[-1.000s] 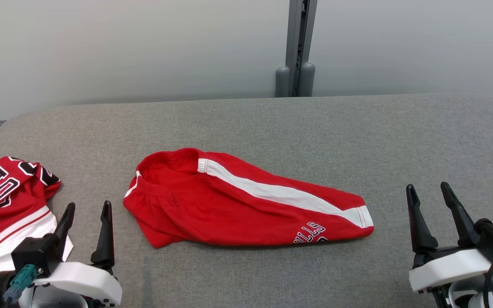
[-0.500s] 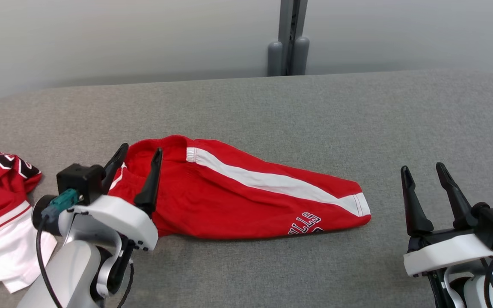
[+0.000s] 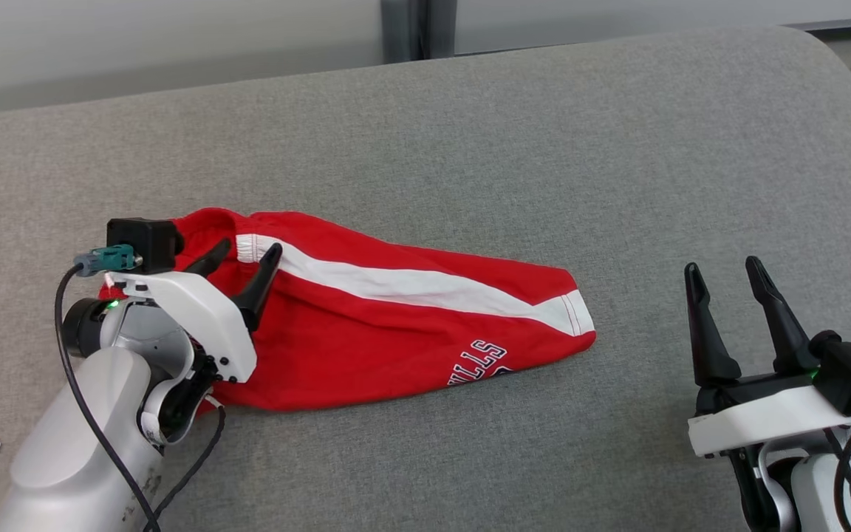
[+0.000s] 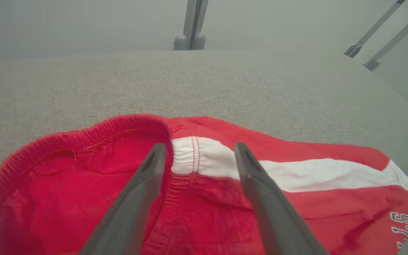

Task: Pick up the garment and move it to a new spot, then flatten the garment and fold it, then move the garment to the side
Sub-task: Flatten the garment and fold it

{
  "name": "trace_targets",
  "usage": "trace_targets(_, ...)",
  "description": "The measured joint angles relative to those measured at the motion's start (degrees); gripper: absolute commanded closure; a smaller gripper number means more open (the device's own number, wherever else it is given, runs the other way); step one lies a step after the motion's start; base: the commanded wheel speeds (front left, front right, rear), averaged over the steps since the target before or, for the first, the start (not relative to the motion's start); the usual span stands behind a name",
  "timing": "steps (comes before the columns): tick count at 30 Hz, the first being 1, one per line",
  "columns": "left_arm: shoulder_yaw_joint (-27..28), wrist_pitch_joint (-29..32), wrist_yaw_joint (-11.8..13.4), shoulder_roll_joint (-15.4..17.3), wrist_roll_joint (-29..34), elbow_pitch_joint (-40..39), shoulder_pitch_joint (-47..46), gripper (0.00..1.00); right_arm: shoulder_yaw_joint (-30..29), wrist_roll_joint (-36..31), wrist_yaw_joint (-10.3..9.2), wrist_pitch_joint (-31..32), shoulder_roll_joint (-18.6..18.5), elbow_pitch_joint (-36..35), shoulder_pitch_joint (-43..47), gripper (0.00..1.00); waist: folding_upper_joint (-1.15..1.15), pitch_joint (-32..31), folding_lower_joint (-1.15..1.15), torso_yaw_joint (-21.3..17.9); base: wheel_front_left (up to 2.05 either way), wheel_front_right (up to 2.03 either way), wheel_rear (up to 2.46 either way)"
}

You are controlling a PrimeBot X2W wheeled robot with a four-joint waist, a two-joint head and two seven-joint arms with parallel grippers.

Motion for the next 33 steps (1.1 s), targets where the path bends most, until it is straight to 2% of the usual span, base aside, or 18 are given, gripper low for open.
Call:
trace_targets(5, 0.1, 1.38, -1.92, 0.04, -1.63, 3.49, -1.37, 0.0, 0.08, 0.42, -0.01, -0.63, -0.03, 0.81, -0.54, 0.0, 0.0, 1.25, 0.0, -0.98, 0.0, 0.0, 0.0)
trace_targets(6, 0.0, 1.65, -2.19, 0.03, -1.69, 3.92, -1.48, 0.2, 0.09, 0.43, -0.01, -0.74, -0.03, 1.04, -0.55, 0.0, 0.0, 1.38, 0.0, -1.01, 0.0, 0.0, 0.0)
trace_targets(7, -0.05, 1.64, -2.35, 0.01, -1.7, 4.19, -1.77, 0.2, 0.19, 0.43, -0.01, -0.77, -0.04, 1.25, -0.6, 0.0, 0.0, 1.5, 0.0, -1.0, 0.0, 0.0, 0.0)
trace_targets(8, -0.07, 1.38, -2.58, 0.01, -1.72, 4.34, -2.19, 0.64, 0.4, 0.43, -0.01, -0.77, -0.03, 1.42, -0.73, 0.0, 0.0, 1.59, 0.0, -0.94, 0.0, 0.0, 0.0)
trace_targets(9, -0.08, 1.25, -2.68, 0.02, -1.72, 4.41, -2.45, 0.96, 0.68, 0.44, -0.01, -0.77, -0.02, 1.56, -0.84, 0.0, 0.0, 1.68, 0.0, -0.86, 0.0, 0.0, 0.0)
trace_targets(10, -0.14, 1.2, -2.71, 0.03, -1.72, 4.5, -2.54, 1.0, 1.1, 0.44, -0.01, -0.74, -0.04, 1.74, -0.9, 0.0, 0.0, 1.78, 0.0, -0.76, 0.0, 0.0, 0.0)
trace_targets(19, -1.07, -1.01, -2.65, -0.05, -0.29, 3.93, -3.42, 1.0, 6.01, 2.18, -0.01, 0.01, -0.02, 6.48, -1.16, 0.0, 0.0, 3.26, 0.0, 1.0, 0.0, 0.0, 0.0)
trace_targets(30, -2.07, -2.81, -2.66, -1.15, 0.33, 3.42, -4.58, 1.0, 11.26, 4.7, -0.01, 0.02, -0.01, 19.57, -8.0, 0.0, 0.0, 5.55, 0.0, 3.36, 0.0, 0.0, 0.0)
trace_targets(31, -2.08, -2.89, -2.68, -1.19, 0.32, 3.47, -4.6, 1.0, 11.52, 4.91, -0.01, 0.0, 0.04, 20.33, -8.34, 0.34, 0.0, 5.72, 0.0, 3.54, 0.0, 0.0, 0.0)
trace_targets(33, -2.16, -3.37, -2.71, -1.31, 0.32, 3.66, -4.64, 1.0, 11.78, 5.13, -0.01, -0.12, -0.01, 21.48, -9.26, 0.8, 0.0, 5.97, 0.0, 3.82, 0.0, 0.0, 0.0)
